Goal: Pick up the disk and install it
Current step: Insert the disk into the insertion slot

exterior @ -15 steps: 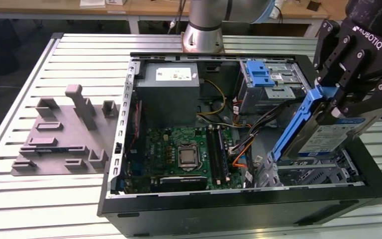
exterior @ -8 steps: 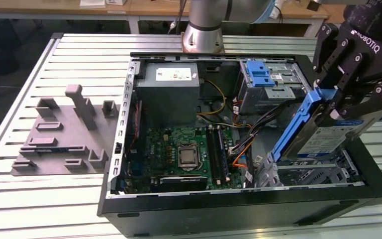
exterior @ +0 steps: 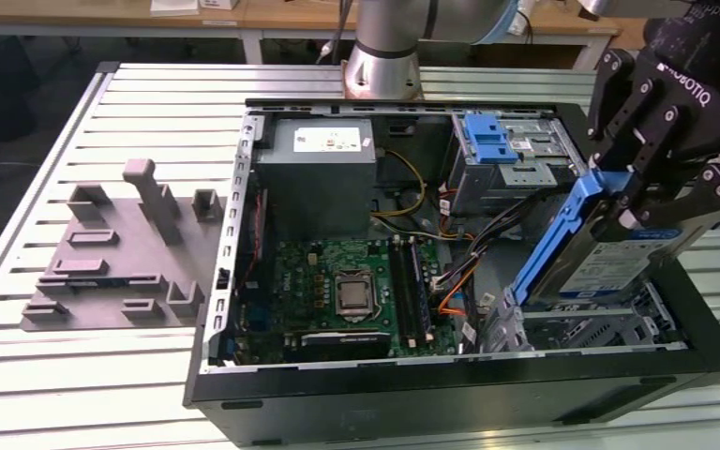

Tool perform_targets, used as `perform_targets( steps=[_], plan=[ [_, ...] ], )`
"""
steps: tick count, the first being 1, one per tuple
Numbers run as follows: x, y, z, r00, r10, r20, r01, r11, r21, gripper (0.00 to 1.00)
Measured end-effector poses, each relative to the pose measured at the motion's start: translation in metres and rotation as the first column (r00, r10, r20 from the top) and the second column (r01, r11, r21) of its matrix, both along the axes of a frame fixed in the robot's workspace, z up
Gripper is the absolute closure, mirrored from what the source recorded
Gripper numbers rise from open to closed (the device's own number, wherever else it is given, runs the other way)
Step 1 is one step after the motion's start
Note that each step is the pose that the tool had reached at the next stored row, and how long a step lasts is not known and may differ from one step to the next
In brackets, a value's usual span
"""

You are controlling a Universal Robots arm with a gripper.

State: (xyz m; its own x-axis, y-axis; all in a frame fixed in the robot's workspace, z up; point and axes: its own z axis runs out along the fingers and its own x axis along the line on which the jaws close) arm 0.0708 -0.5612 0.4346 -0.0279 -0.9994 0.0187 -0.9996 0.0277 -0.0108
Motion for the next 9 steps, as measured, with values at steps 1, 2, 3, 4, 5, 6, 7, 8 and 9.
perform_targets(
  steps=[1, 2, 3, 4, 5, 6, 7, 8, 9],
  plan=[
    [0.0, 0.0, -0.0006, 1.0, 0.0, 0.0, 0.0, 1.0, 0.0, 0.64],
    [0.0, 0.0, -0.0011, 1.0, 0.0, 0.0, 0.0, 1.0, 0.0, 0.64],
    [0.0, 0.0, -0.0017, 1.0, 0.0, 0.0, 0.0, 1.0, 0.0, 0.64],
    [0.0, 0.0, -0.0022, 1.0, 0.0, 0.0, 0.0, 1.0, 0.0, 0.64],
    [0.0, 0.0, -0.0028, 1.0, 0.0, 0.0, 0.0, 1.0, 0.0, 0.64],
    [0.0, -0.0001, -0.0034, 1.0, 0.0, 0.0, 0.0, 1.0, 0.0001, 0.64],
    [0.0, -0.0001, -0.004, 1.0, 0.0, 0.0, 0.0, 1.0, 0.0001, 0.64],
    [0.0, -0.0001, -0.0047, 1.0, 0.0, 0.0, 0.0, 1.0, 0.0, 0.64],
    [0.0, -0.0002, -0.0055, 1.0, 0.0, 0.0, 0.0, 1.0, 0.0001, 0.64]
  ],
)
